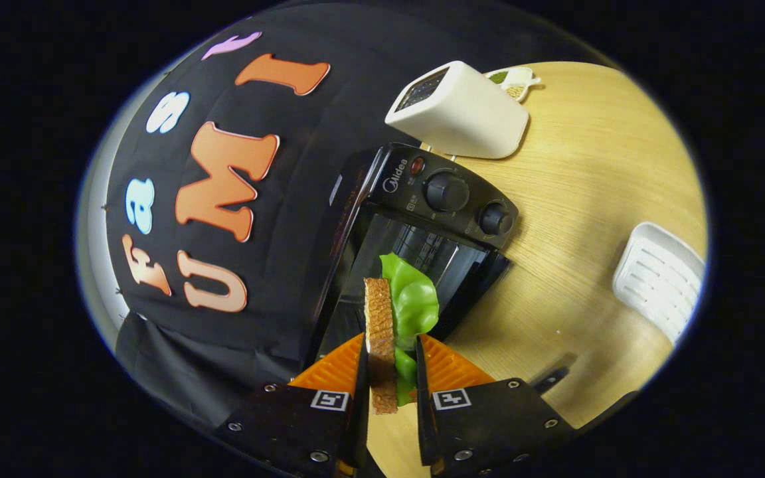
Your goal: Open the toaster oven, put the food inside, and close the toaster oven door.
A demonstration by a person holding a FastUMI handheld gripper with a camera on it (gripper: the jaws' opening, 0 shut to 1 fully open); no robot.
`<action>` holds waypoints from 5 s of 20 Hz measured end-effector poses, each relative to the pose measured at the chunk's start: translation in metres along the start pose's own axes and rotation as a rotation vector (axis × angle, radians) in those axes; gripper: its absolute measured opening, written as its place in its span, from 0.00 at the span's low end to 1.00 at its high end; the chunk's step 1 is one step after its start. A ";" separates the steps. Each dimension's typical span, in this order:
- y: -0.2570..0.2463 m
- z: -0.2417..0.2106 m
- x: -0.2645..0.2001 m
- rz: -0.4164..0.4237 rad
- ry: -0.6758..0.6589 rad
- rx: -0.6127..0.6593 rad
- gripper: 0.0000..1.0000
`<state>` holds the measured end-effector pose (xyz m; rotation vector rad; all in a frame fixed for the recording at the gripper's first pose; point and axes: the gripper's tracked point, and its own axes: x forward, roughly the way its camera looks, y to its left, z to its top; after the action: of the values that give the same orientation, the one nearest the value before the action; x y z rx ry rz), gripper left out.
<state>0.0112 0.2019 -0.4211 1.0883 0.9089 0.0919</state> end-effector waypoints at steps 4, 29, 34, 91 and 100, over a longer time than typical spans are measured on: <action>0.000 0.007 0.028 -0.033 -0.088 0.027 0.31; -0.013 -0.026 0.079 -0.261 -0.113 -0.024 0.98; -0.014 -0.025 0.044 -0.281 -0.129 -0.183 0.98; -0.076 -0.072 -0.060 -0.367 0.091 -1.168 1.00; -0.002 -0.048 -0.040 -0.277 -0.020 -1.150 1.00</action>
<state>-0.0475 0.2166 -0.4061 -0.1033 0.7869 0.3249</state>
